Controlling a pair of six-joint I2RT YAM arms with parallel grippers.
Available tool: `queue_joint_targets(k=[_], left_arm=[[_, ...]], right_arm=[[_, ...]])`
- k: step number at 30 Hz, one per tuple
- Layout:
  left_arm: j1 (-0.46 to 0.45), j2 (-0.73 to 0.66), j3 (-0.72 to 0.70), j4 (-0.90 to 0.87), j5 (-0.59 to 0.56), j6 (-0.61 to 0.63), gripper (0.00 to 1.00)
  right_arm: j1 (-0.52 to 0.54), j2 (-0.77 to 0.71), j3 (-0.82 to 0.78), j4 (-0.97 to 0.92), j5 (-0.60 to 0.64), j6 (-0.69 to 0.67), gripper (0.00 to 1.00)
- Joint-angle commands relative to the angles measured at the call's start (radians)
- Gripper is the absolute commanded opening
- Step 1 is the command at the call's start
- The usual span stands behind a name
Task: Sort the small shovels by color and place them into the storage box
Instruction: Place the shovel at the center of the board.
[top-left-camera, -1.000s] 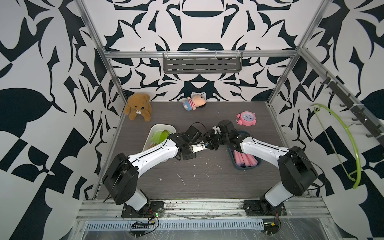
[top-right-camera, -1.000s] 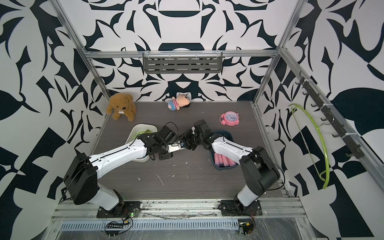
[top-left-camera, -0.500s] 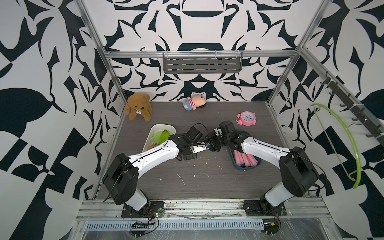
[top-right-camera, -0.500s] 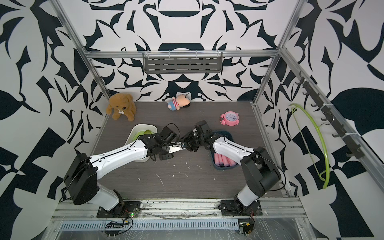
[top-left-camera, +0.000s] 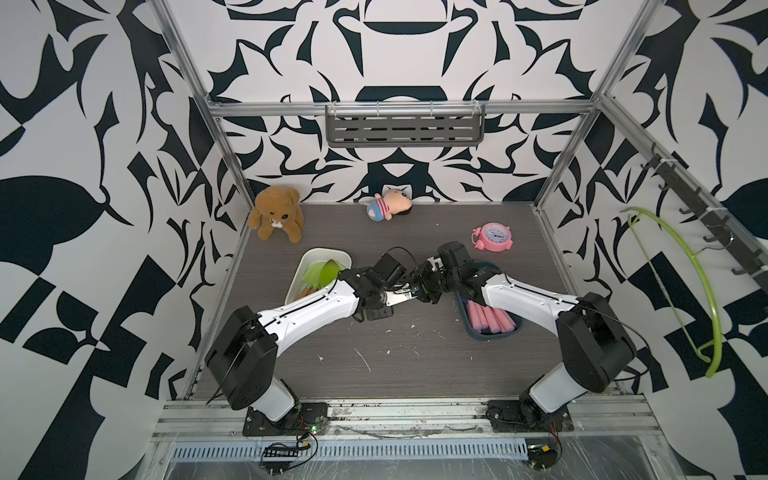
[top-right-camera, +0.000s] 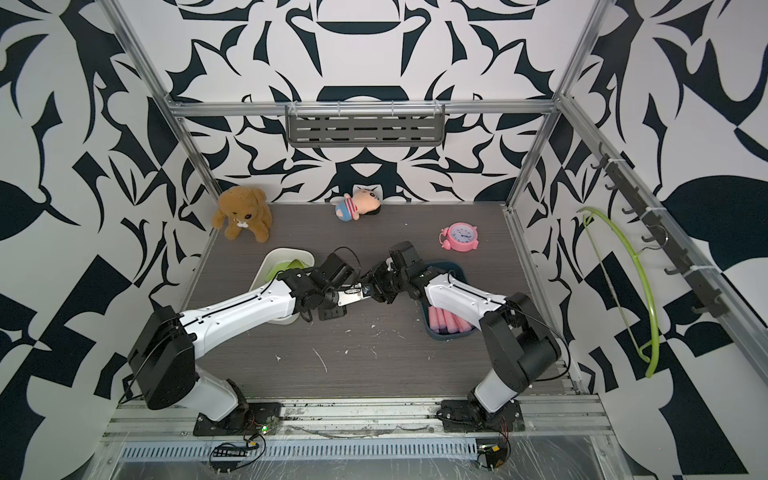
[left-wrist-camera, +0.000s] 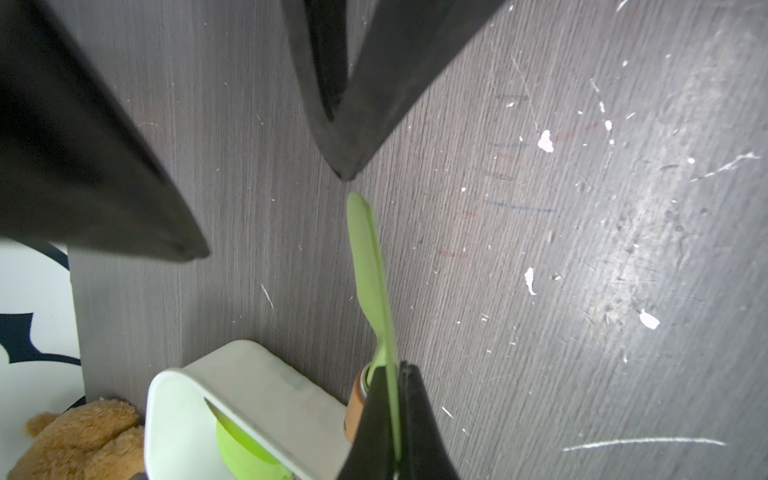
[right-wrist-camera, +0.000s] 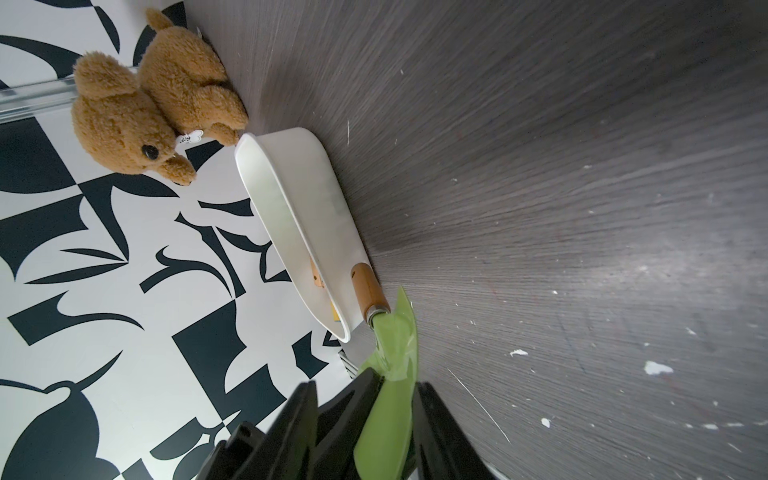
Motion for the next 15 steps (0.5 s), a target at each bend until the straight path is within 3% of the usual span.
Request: queue_joint_targets(k=[1,15], left_arm=[[0.002,0.011,0.029,0.056,-0.035,-0.039,0.00],[0.007,0.004,0.011,0.066,-0.043,-0.043,0.00]], right_arm=[[0.026,-0.007,-0.010,0.007,-0.050,-0.012,0.42],[-0.022,-0.071,-0.035,-0.063,-0.047,-0.050,0.42]])
